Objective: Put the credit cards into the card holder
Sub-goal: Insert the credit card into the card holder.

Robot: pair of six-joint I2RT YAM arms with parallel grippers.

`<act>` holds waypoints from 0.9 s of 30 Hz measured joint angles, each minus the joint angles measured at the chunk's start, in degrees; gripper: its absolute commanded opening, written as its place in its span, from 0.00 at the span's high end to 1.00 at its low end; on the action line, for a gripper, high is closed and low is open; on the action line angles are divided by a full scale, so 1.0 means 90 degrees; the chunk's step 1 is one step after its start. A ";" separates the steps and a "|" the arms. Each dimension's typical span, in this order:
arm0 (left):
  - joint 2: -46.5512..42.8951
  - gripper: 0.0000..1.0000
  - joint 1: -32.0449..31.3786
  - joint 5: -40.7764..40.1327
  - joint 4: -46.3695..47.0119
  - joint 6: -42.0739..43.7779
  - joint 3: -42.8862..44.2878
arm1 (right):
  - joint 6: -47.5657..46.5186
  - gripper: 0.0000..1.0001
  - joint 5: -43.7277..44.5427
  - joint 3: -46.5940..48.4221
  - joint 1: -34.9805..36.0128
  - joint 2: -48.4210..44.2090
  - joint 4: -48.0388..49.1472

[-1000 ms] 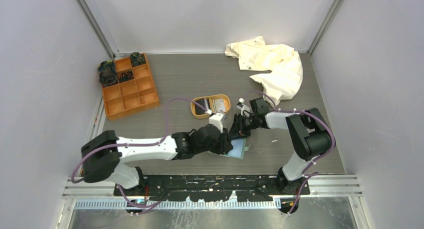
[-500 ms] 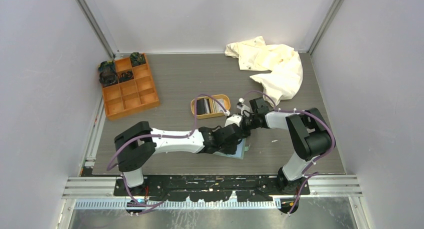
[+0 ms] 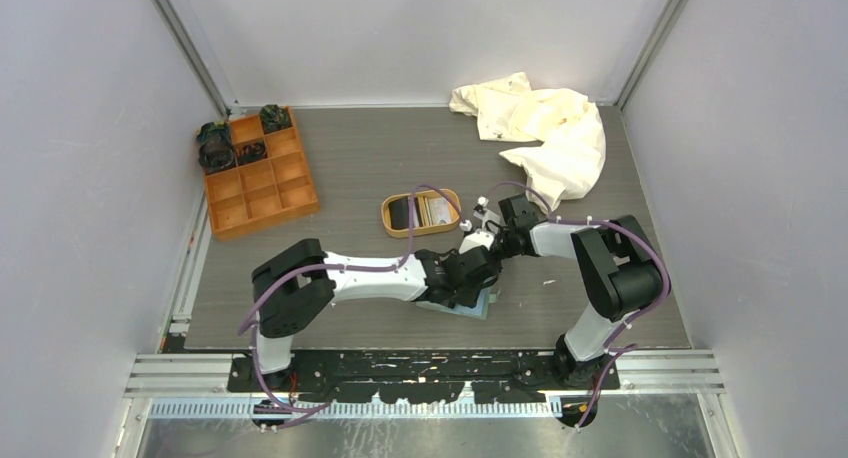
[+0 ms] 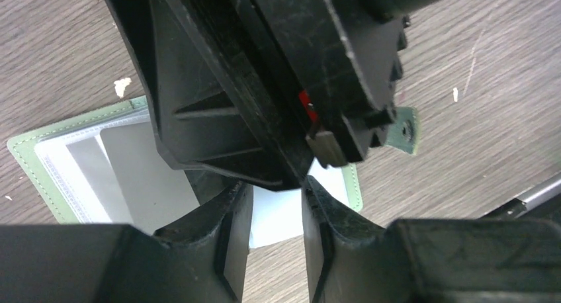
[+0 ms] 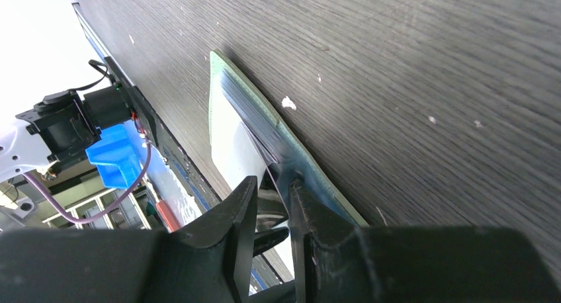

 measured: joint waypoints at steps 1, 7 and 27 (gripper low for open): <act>0.0039 0.62 0.0005 -0.0019 -0.0041 0.0002 0.0032 | -0.0007 0.69 0.0002 0.0000 0.0000 0.0000 -0.0010; 0.0112 0.59 0.0075 -0.0092 -0.0253 -0.0005 0.0100 | -0.0080 0.63 0.0005 0.0053 0.0000 0.0000 -0.0095; -0.0194 0.59 0.0357 -0.0080 0.0036 0.0335 -0.0109 | -0.0906 0.47 0.0148 0.0682 -0.0165 -0.0316 -0.0971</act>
